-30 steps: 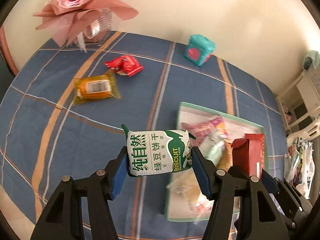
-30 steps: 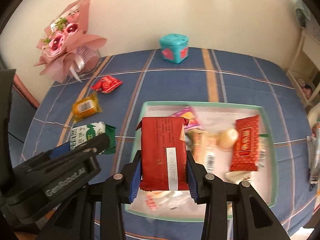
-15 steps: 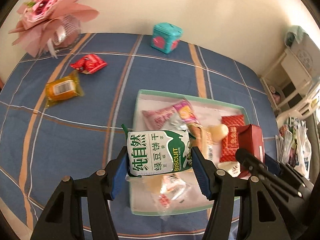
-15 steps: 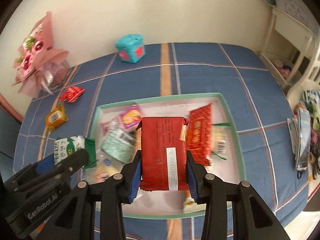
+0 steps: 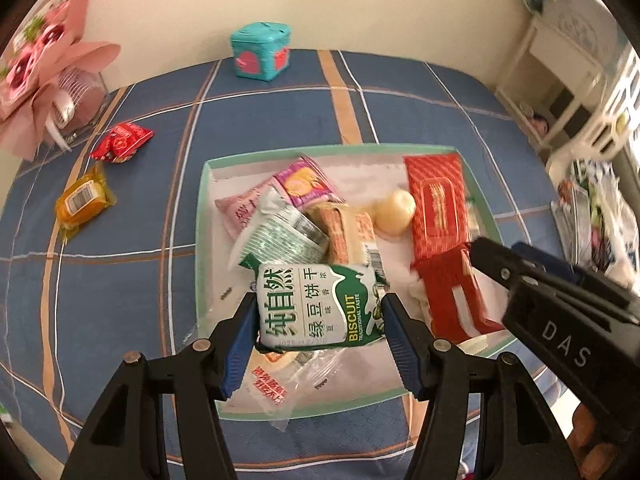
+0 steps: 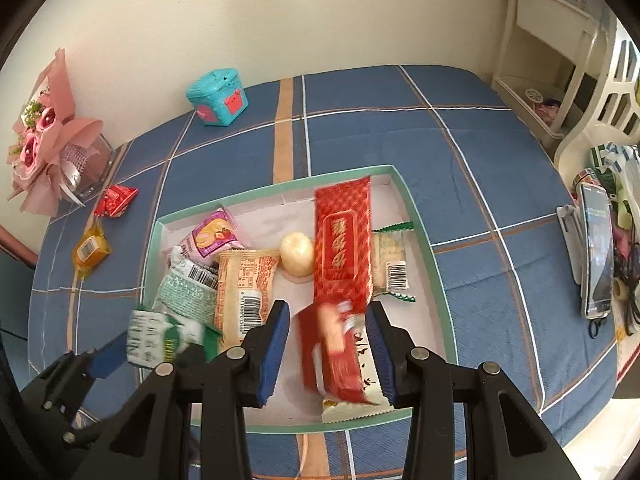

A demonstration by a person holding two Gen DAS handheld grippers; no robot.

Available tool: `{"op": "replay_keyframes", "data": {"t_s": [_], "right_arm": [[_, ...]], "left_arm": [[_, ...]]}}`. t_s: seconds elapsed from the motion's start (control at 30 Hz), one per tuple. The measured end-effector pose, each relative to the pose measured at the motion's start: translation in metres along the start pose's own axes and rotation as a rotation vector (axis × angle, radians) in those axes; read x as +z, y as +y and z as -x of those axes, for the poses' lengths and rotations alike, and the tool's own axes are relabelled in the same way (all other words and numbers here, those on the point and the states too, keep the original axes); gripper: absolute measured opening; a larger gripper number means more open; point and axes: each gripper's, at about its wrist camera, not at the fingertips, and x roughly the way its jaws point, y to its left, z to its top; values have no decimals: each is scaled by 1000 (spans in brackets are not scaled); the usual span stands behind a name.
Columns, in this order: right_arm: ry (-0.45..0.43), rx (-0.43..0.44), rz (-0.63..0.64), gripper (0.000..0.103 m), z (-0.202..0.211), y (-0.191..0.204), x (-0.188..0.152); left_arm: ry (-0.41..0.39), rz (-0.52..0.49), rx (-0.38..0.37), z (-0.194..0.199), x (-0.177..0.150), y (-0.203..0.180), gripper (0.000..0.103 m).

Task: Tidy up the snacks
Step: 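Open both grippers over the tray to drop the snacks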

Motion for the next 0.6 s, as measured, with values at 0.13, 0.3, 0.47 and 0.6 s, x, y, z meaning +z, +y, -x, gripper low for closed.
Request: {"op": "replay_keyframes", "data": {"t_s": [0.13,0.3,0.47,0.6], "right_arm": [[20,1,10,43,-5,3,-1],[31,-3,3,43,-8,2,-3],[33,-5,-3,43,-9,1,-3],[33,-5,-8,43,-9,-1,-2]], "left_arm": [[17,-39,17,-6,-3,-10,63],[16,-65,28,-7,-4,-18,63],[21,-53,38,-7,-3,-13,64],[20,-10,43,-7,-1,1,64]]}}
